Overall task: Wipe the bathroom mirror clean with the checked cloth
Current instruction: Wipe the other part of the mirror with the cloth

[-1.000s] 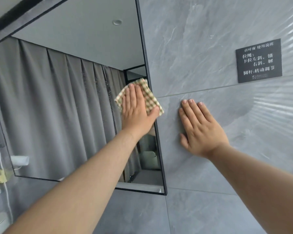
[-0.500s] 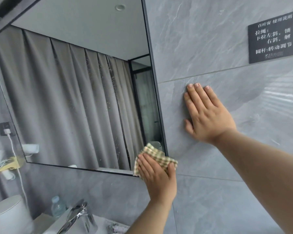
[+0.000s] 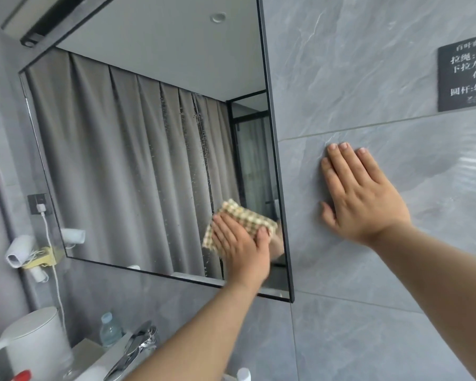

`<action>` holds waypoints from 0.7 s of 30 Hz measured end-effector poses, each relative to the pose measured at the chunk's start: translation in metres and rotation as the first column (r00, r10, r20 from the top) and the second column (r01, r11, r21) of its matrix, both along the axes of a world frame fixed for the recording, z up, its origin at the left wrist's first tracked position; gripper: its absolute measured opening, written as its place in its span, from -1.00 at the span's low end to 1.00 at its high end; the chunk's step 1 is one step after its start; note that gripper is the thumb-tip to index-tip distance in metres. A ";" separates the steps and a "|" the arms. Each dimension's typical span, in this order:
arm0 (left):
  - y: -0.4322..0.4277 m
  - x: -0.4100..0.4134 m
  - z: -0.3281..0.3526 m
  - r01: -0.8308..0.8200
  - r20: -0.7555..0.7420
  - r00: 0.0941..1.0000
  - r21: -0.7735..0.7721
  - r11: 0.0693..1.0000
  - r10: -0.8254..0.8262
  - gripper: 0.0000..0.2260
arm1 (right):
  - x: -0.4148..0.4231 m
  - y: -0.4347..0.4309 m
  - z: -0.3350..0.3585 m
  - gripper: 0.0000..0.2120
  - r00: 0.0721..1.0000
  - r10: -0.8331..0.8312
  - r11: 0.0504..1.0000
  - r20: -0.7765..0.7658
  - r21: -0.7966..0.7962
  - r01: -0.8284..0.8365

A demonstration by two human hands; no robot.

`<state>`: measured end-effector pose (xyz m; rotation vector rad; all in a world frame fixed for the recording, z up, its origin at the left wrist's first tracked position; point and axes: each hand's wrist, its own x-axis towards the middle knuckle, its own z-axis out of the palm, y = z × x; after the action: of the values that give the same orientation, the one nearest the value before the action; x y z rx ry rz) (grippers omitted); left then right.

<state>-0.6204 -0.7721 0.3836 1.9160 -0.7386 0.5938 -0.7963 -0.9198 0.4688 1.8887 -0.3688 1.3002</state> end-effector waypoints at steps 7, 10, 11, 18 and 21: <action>0.011 0.038 0.163 -0.141 0.301 0.949 0.154 0.978 0.089 -0.22 | 0.000 -0.001 0.000 -0.26 1.000 -0.013 1.000 -0.007 0.009 0.013; 0.015 0.045 0.227 -0.149 0.378 0.923 0.184 0.972 0.070 -0.19 | 0.000 -0.001 0.000 -0.26 1.000 -0.006 1.000 -0.009 0.016 0.007; 0.017 0.044 0.241 -0.142 0.392 0.918 0.196 0.970 0.055 -0.19 | 0.000 -0.001 0.000 -0.26 1.000 -0.004 1.000 -0.006 0.015 0.004; 0.022 0.039 0.192 -0.160 0.493 0.870 0.268 0.950 0.007 -0.23 | -0.001 0.000 0.000 -0.26 1.000 -0.001 1.000 -0.004 0.007 0.001; 0.026 0.033 0.142 -0.142 0.482 0.875 0.352 0.925 -0.049 -0.20 | -0.001 0.001 0.000 -0.26 1.000 -0.006 1.000 -0.006 0.014 0.006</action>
<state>-0.5872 -0.7456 0.5257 2.1654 -1.2000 1.0495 -0.7972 -0.9192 0.4683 1.9012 -0.3810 1.2911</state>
